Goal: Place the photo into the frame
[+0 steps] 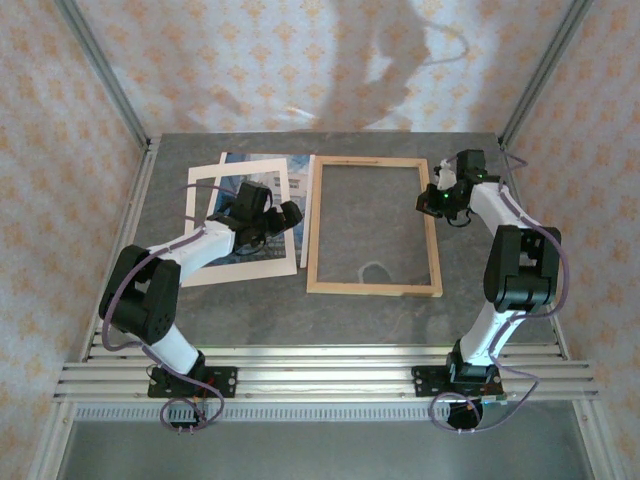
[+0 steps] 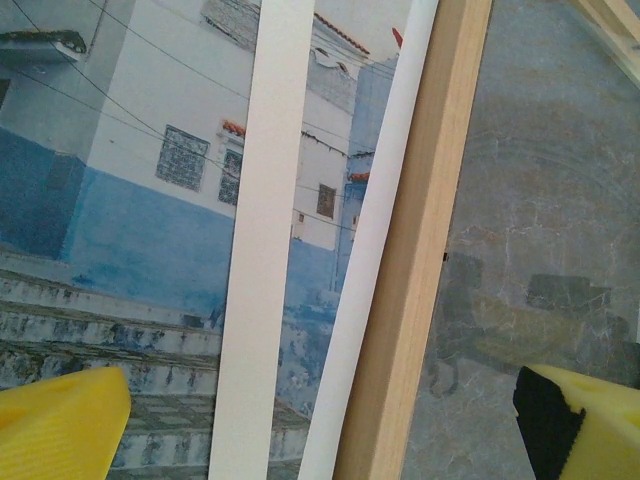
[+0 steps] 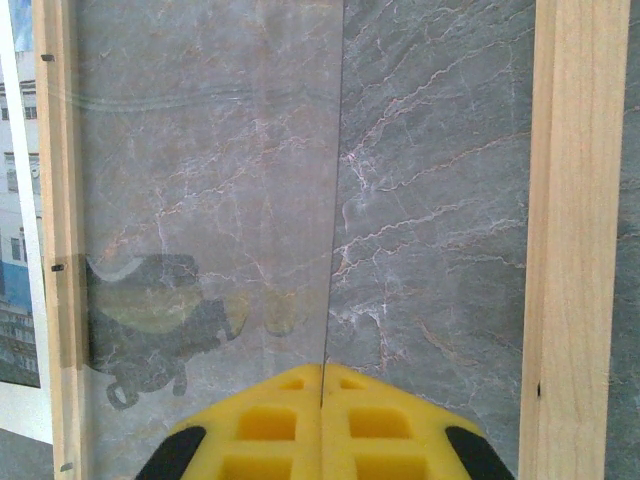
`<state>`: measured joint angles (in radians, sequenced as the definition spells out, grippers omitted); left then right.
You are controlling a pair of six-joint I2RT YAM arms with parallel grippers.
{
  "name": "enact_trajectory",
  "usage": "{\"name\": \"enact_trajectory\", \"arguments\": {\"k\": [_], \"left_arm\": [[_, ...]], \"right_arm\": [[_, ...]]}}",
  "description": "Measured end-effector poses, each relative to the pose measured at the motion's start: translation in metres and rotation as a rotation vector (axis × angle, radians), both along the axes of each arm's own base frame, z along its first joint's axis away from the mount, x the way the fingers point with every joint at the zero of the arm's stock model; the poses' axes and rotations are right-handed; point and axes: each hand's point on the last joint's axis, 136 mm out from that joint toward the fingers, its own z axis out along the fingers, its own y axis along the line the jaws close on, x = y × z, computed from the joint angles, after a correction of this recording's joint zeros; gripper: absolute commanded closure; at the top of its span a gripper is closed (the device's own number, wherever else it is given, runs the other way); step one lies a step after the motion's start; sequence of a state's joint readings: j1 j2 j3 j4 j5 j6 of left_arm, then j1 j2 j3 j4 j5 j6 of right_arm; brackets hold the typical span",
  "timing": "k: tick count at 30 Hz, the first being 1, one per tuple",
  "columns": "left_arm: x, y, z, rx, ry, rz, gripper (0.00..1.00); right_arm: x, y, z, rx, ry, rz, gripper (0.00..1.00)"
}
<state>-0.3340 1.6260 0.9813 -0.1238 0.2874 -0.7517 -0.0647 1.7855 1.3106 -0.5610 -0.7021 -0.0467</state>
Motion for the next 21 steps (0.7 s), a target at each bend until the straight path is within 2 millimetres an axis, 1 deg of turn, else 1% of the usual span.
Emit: {"name": "enact_trajectory", "arguments": {"k": [21], "left_arm": [[0.0,0.0,0.0,0.0,0.0,0.0,0.0]], "right_arm": [[0.0005,-0.0036,-0.0016,-0.021,0.001,-0.011,1.0]]}}
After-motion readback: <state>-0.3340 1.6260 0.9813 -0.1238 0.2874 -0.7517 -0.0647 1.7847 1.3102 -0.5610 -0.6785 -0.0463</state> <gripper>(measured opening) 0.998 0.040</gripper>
